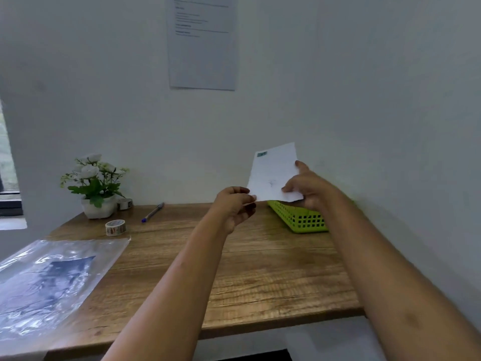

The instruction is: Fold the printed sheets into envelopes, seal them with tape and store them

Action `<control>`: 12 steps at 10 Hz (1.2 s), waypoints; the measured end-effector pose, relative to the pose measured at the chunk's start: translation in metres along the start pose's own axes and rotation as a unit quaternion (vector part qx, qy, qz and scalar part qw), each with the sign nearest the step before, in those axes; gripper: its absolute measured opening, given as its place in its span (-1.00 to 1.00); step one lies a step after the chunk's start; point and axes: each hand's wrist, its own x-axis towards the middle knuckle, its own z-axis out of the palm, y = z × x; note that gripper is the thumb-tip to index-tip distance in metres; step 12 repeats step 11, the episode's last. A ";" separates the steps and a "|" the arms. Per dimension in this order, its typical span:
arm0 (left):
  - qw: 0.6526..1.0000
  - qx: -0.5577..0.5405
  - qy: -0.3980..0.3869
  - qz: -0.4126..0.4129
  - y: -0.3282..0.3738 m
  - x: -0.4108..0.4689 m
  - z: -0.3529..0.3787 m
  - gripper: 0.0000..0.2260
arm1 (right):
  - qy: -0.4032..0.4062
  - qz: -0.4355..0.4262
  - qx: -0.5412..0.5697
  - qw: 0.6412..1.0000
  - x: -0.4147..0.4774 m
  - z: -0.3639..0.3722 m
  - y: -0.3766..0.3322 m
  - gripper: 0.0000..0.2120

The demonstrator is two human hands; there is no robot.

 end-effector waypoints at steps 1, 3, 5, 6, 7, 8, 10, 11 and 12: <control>0.996 0.018 -0.086 -0.024 -0.008 0.034 0.024 -0.87 | 0.007 0.044 -0.038 0.998 0.030 -0.048 0.000 -0.31; 0.953 0.184 -0.225 -0.088 -0.023 0.096 0.049 -0.88 | -0.015 0.120 -0.124 0.985 0.068 -0.090 0.007 -0.69; 0.949 0.166 -0.232 -0.133 -0.015 0.118 0.078 -0.86 | 0.020 0.180 -0.264 0.947 0.111 -0.109 -0.002 -0.68; 0.941 0.193 -0.235 -0.150 -0.008 0.116 0.092 -0.85 | 0.028 0.216 -0.351 0.911 0.127 -0.110 -0.003 -0.66; 0.916 0.276 -0.228 -0.180 0.004 0.112 0.107 -0.83 | 0.028 0.210 -0.588 0.781 0.139 -0.108 0.000 -0.52; 0.902 0.333 -0.214 -0.172 0.013 0.111 0.110 -0.83 | 0.057 0.214 -0.612 0.759 0.136 -0.111 0.002 -0.39; 0.876 0.445 -0.134 -0.128 0.032 0.119 0.078 -0.91 | 0.056 0.220 -0.618 0.753 0.118 -0.091 0.015 -0.47; 0.848 0.514 -0.041 -0.125 0.067 0.137 0.020 -0.90 | 0.096 0.161 -0.650 0.736 0.122 -0.094 0.005 -0.49; 0.848 0.514 -0.041 -0.125 0.067 0.137 0.020 -0.90 | 0.096 0.161 -0.650 0.736 0.122 -0.094 0.005 -0.49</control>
